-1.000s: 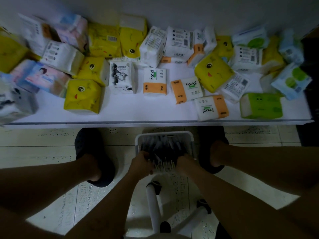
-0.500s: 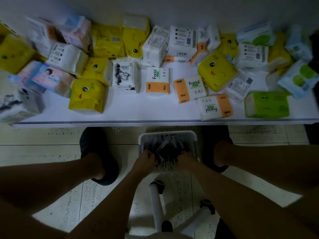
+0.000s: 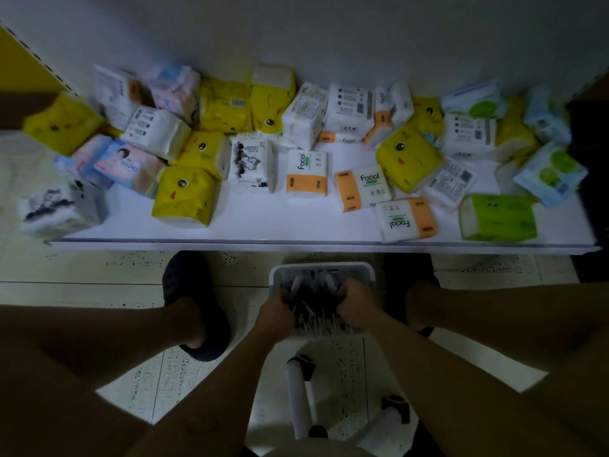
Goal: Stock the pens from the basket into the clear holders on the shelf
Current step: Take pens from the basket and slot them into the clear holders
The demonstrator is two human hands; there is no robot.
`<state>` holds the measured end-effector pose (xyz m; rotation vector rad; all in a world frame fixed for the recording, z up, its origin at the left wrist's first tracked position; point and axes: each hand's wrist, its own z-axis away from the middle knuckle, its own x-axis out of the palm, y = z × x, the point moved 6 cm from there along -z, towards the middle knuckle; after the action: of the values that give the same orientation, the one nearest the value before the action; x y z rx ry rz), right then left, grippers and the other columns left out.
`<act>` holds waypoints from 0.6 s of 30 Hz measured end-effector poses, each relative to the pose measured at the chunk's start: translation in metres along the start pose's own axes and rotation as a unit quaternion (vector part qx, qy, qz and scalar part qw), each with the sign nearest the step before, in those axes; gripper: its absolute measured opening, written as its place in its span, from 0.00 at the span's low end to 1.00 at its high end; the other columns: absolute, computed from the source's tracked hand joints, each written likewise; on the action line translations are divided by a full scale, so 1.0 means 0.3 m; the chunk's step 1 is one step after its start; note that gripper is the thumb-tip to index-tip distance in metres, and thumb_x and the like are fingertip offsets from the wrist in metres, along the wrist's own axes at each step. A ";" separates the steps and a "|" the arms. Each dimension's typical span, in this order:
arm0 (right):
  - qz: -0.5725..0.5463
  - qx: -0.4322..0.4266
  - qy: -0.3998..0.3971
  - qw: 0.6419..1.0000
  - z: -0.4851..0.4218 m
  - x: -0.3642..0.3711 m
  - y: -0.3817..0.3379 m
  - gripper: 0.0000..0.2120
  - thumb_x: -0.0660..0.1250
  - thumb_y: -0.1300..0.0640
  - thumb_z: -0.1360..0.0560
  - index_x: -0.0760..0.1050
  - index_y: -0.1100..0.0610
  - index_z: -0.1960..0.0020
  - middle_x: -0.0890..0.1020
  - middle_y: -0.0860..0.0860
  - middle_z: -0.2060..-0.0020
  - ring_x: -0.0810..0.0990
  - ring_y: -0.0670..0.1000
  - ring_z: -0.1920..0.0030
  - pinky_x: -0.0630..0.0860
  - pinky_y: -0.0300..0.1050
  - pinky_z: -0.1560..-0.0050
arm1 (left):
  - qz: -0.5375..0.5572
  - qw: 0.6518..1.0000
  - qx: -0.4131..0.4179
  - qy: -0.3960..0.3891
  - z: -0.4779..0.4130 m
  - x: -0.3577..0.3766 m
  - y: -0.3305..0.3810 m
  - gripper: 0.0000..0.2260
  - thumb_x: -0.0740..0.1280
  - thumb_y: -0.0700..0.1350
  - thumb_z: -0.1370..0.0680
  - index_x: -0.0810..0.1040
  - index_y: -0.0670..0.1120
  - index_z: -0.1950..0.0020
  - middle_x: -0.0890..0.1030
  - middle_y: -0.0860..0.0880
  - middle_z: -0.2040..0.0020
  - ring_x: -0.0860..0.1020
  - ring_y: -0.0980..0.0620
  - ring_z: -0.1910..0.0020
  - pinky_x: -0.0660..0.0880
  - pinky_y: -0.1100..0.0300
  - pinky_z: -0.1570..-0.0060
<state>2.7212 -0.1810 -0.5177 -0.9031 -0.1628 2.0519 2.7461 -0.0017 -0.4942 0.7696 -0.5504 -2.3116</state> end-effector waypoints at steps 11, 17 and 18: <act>-0.080 -0.084 0.056 0.992 0.186 -0.089 -0.118 0.11 0.58 0.57 0.19 0.71 0.51 0.60 0.75 0.51 0.64 0.73 0.48 0.64 0.67 0.42 0.64 | 0.103 0.992 0.049 0.060 0.135 -0.087 0.131 0.07 0.55 0.38 0.19 0.70 0.45 0.43 0.75 0.45 0.49 0.75 0.50 0.52 0.74 0.59 0.60; -0.084 -0.182 0.165 0.966 0.295 -0.227 -0.251 0.19 0.64 0.53 0.22 0.66 0.51 0.70 0.71 0.47 0.73 0.72 0.47 0.68 0.66 0.44 0.63 | 0.099 0.972 0.185 0.105 0.212 -0.167 0.260 0.10 0.58 0.46 0.18 0.77 0.45 0.51 0.79 0.47 0.62 0.76 0.53 0.65 0.70 0.66 0.67; -0.080 -0.196 0.169 0.963 0.314 -0.251 -0.275 0.19 0.65 0.53 0.22 0.66 0.52 0.71 0.70 0.47 0.75 0.70 0.45 0.70 0.65 0.43 0.65 | 0.106 0.968 0.201 0.104 0.222 -0.178 0.283 0.09 0.59 0.46 0.18 0.77 0.45 0.53 0.78 0.48 0.64 0.75 0.54 0.68 0.70 0.66 0.68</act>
<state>2.7419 -0.1678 -0.3737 -1.4211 -0.4507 1.7115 2.7736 -0.0137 -0.3777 1.0704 -0.9703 -1.9162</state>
